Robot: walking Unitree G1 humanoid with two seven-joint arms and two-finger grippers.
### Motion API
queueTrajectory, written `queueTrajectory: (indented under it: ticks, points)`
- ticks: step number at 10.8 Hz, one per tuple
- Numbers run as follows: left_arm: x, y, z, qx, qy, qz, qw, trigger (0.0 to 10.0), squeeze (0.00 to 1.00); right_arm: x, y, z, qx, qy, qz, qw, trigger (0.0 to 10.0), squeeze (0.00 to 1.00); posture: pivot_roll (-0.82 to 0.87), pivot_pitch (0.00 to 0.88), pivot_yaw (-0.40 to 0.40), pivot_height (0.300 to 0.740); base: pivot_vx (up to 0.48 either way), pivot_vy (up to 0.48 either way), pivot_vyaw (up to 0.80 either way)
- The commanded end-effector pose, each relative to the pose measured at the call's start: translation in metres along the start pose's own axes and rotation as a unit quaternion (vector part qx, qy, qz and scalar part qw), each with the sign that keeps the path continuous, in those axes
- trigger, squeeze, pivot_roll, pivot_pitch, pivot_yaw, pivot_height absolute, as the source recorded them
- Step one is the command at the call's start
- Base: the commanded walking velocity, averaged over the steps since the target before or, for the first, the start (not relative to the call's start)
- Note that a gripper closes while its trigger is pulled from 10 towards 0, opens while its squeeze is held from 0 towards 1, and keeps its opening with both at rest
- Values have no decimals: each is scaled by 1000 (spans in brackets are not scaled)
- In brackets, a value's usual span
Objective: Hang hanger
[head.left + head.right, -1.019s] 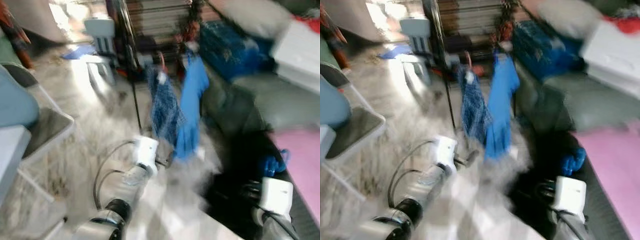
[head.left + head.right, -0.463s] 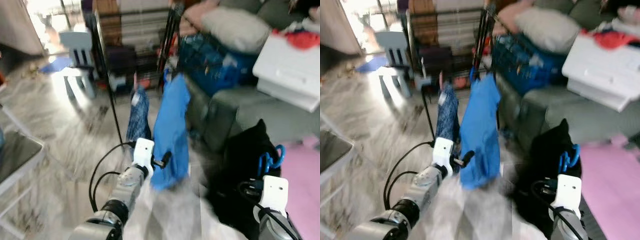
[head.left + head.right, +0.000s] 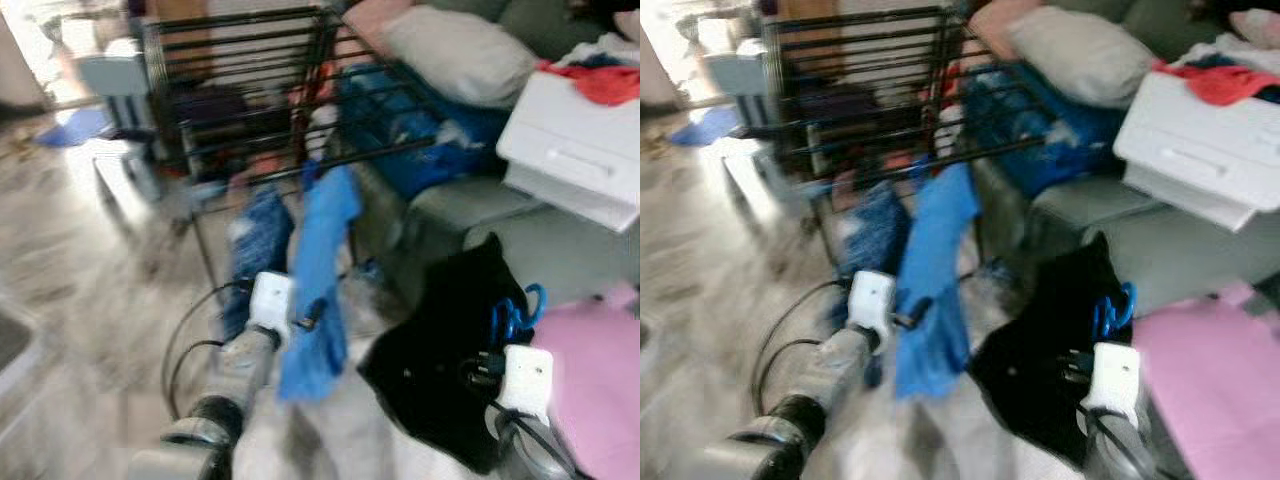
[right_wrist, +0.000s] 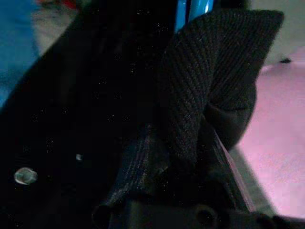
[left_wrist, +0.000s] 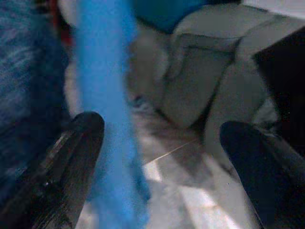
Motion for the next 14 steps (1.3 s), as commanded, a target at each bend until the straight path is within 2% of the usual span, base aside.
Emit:
queueTrajectory:
  ticks: [1, 6, 7, 10, 12, 14]
  points:
    - [-16, 2, 2, 1, 16, -11, 1000, 10000, 0, -9, 12, -1, 27, 13, -6, 1000, 10000, 0, -109, 0, 7, 740, 480, 0, 0]
    - [-15, 2, 2, 1, 17, -12, 1000, 10000, 0, -9, 12, -1, 25, 14, -6, 1000, 10000, 0, -109, 0, 7, 740, 480, 0, 0]
    - [-22, -2, 3, -18, 49, -20, 998, 10000, 0, -17, 6, 1, -4, 68, 47, 997, 10000, 0, -102, 0, 3, 740, 0, 0, 800]
    - [-20, 0, 2, -15, 45, -20, 999, 10000, 0, -21, 5, 0, -11, 81, 51, 995, 10000, 0, -104, 0, 4, 740, 0, 0, 798]
    - [-19, 0, 1, -16, 45, -22, 999, 10000, 0, -19, 5, 0, -13, 80, 47, 996, 10000, 0, -108, 0, 6, 740, 0, 0, 0]
    - [-19, 1, 1, -15, 42, -21, 999, 10000, 0, -12, 17, -3, 14, 55, 57, 997, 10000, 0, -105, 0, 8, 740, 0, 0, 0]
Point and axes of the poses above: a point about 5 cm out from each wrist's last joint towards the gripper, its own z axis pointing back from the gripper into the wrist, its own y axis along the axis of the wrist's last joint, x = y × z, the point moved 1 cm from there along -z, pointing out of the wrist towards the gripper, and after that the axes turned 11 degrees about -z, right-handed, at the moved point
